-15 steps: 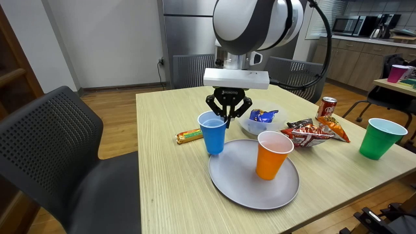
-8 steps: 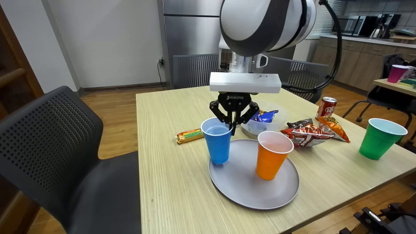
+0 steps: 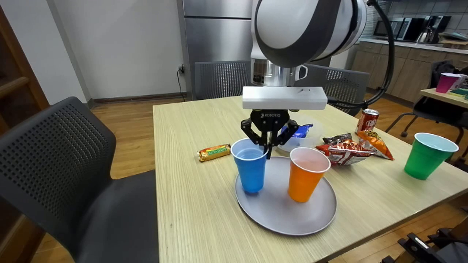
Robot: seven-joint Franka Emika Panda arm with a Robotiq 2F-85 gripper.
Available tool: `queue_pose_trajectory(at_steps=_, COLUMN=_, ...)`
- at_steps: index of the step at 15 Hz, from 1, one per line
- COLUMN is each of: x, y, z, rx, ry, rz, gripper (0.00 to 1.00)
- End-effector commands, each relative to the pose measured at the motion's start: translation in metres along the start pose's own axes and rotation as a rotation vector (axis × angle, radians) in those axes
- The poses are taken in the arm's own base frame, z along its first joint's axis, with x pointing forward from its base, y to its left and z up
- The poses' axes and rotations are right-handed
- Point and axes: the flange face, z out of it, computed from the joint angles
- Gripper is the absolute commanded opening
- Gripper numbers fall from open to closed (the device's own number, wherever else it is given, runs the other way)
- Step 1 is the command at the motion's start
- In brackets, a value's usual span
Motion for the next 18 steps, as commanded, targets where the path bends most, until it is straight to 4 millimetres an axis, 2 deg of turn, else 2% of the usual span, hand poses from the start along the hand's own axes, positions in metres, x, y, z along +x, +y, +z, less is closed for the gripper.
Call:
queue_pose_trajectory(at_steps=1, x=-0.006, y=0.006, z=-0.004, rx=0.002, ry=0.002, rz=-0.012, gripper=0.01)
queue_pose_trajectory(at_steps=18, x=0.001, y=0.010, z=0.010, rx=-0.015, ry=-0.024, rz=0.007, gripper=0.01)
